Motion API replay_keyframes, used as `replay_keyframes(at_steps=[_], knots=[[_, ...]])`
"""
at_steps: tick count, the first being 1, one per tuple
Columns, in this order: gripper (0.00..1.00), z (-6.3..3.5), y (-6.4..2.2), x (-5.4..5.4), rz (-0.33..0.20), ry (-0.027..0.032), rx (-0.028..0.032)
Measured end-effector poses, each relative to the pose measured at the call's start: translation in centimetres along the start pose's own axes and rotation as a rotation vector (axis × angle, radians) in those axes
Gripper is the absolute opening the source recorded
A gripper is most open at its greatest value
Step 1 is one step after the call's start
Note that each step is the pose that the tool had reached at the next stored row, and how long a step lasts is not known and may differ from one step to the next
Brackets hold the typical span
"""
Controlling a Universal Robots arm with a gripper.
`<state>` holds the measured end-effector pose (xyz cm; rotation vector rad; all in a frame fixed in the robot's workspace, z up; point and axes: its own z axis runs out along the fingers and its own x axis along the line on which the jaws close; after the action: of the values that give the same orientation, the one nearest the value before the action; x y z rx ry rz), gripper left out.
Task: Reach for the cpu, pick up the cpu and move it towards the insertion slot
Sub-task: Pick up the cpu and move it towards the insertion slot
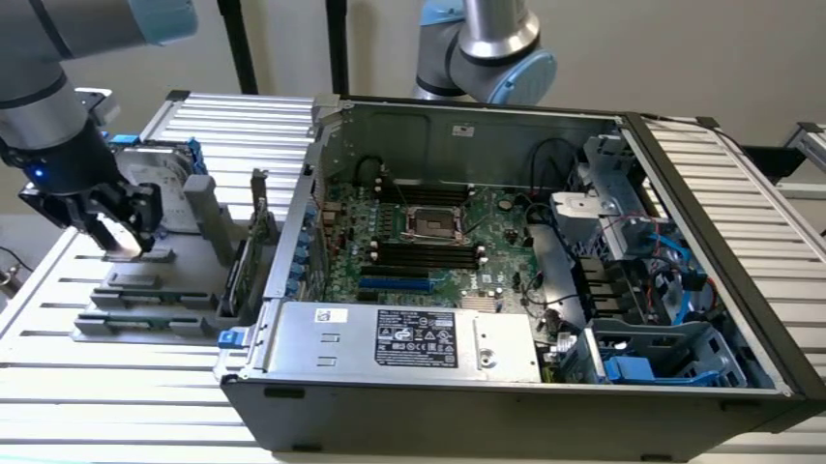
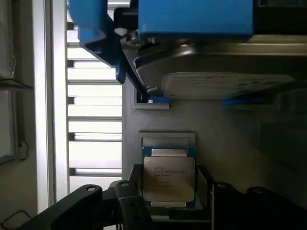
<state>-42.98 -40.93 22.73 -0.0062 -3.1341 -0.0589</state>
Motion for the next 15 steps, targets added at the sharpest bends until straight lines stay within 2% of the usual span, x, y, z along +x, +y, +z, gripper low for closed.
replay_keyframes(at_steps=[9, 15], knots=[[0.54, -4.07, 0.14, -0.2, 0.0, -0.0001, 0.0], [0.54, -6.8, 0.18, -2.0, -0.001, 0.0006, -0.0016]])
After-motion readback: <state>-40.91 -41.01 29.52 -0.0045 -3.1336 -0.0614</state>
